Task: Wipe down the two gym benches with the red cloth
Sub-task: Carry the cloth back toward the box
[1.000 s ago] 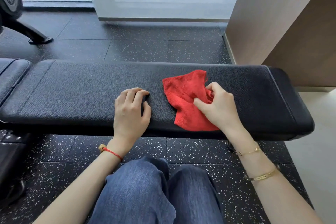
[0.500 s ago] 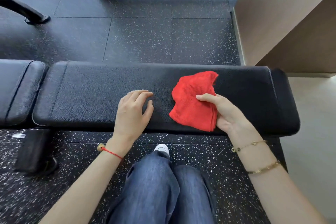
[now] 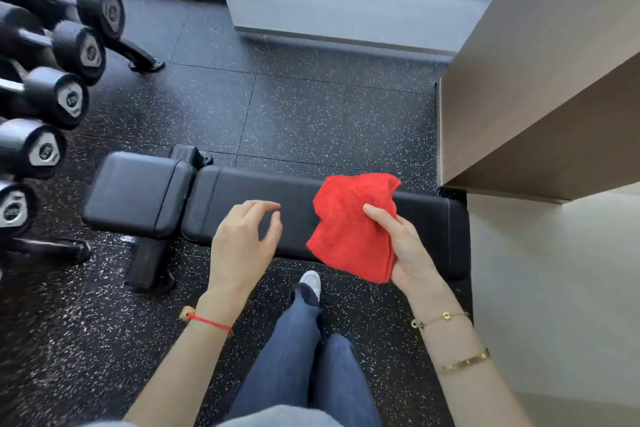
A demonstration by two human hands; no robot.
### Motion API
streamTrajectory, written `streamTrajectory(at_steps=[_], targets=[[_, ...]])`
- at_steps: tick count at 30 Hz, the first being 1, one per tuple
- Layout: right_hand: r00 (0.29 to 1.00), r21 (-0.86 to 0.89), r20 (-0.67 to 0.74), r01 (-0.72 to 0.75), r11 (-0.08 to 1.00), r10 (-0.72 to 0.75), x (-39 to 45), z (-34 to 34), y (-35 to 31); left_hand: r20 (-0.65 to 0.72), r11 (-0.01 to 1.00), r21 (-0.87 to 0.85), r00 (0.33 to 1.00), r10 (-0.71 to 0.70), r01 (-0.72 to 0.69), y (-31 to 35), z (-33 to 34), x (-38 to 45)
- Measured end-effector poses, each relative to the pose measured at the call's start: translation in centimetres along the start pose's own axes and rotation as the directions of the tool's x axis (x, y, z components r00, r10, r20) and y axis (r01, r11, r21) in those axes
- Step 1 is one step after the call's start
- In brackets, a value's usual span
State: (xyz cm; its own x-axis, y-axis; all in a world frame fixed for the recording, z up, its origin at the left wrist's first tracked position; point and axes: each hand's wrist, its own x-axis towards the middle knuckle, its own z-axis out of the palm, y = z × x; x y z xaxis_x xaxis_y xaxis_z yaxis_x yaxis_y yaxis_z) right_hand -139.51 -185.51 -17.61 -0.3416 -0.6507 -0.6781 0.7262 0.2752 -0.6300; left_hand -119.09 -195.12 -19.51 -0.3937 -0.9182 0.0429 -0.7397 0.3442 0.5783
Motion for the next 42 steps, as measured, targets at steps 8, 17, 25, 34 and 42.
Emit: streamTrajectory(at_steps=[8,17,25,34,42], targets=[[0.999,-0.032,0.035,0.022,0.999,-0.021,-6.2,5.8,-7.4,-0.041,0.998,-0.048,0.999,-0.030,0.029,5.5,-10.1,1.0],[0.995,-0.109,0.097,0.009,0.994,0.002,-7.4,8.7,-8.9,-0.089,0.998,-0.044,0.994,-0.057,0.053,6.7,-14.9,1.4],[0.961,-0.405,0.244,0.223,0.887,-0.131,-8.1,9.4,-9.0,-0.193,0.993,-0.019,0.974,-0.120,0.118,7.6,-16.4,-2.2],[0.863,-0.541,0.504,0.347,0.766,-0.035,-9.8,8.3,-8.4,-0.358,0.952,-0.072,0.883,-0.302,0.296,11.2,-14.8,-10.4],[0.767,-0.655,0.605,0.326,0.681,0.215,-13.1,7.6,-3.7,-0.514,0.819,-0.159,0.662,-0.545,0.551,12.2,-13.2,-22.2]])
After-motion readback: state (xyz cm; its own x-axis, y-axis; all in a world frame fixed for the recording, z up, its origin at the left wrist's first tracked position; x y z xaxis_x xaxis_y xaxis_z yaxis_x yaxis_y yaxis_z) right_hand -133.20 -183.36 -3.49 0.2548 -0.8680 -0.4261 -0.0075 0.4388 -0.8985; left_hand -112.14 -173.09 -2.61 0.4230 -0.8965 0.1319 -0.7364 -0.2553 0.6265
